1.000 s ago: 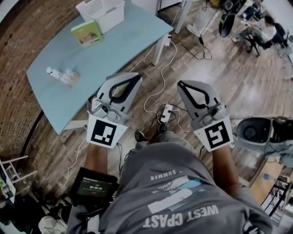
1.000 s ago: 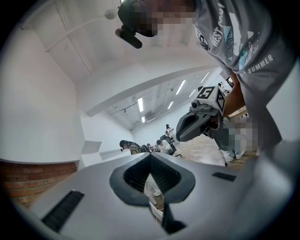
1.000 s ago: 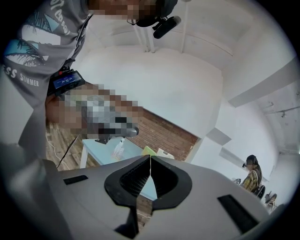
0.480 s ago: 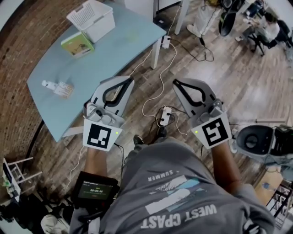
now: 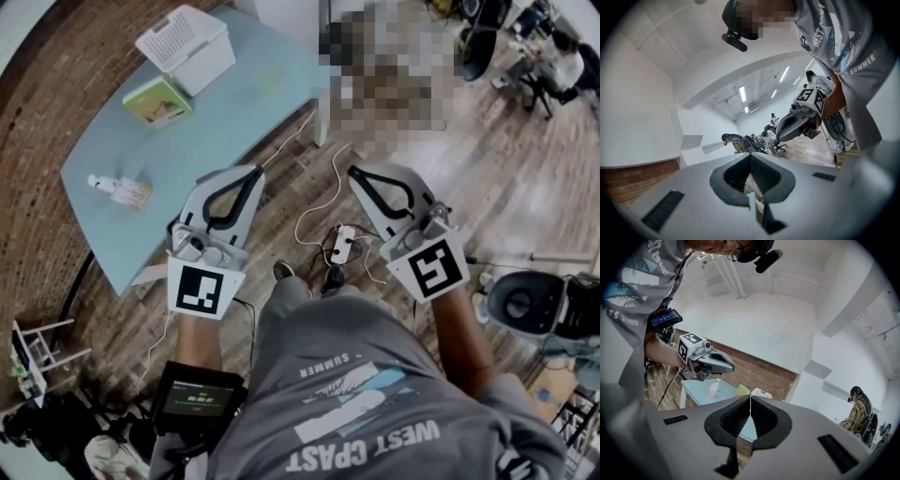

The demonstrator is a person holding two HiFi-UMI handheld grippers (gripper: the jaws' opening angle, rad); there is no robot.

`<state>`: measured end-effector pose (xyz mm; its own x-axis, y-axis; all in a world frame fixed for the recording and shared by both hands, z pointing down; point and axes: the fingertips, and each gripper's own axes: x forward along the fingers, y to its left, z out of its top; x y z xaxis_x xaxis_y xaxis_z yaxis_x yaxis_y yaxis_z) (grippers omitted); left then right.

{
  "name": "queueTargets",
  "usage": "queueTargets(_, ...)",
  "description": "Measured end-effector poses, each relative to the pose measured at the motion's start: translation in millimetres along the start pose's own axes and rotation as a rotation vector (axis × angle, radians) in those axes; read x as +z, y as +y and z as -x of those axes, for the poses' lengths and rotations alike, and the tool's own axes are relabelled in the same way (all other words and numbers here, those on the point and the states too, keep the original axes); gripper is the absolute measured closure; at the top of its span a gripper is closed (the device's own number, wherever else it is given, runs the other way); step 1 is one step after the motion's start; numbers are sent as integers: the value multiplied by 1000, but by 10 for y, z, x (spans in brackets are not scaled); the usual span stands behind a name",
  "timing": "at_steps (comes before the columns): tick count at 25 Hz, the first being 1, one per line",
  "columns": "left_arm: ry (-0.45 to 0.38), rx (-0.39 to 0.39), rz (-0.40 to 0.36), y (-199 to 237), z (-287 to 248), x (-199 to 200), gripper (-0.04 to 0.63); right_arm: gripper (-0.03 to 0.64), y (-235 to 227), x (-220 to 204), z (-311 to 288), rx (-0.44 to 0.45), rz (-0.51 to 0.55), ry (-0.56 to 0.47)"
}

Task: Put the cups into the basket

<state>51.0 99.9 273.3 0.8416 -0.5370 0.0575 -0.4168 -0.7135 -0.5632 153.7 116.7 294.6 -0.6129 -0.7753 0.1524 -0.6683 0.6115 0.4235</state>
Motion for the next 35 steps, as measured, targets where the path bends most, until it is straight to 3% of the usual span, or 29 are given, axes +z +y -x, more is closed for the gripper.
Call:
queueTargets(7, 0, 1, 21, 326, 176, -332, 597, 603, 103, 100, -464, 1, 8, 22)
queueTargets(18, -86, -13, 8, 1043, 349, -675, 597, 603, 116, 437, -1230, -70, 85, 21)
queueTargets(27, -85, -19, -45, 1172, 268, -713, 597, 603, 84, 488, -1461, -64, 211, 33)
queueTargets(35, -56, -10, -27, 1192, -119, -776, 597, 603, -264, 289, -1533, -31, 205, 22)
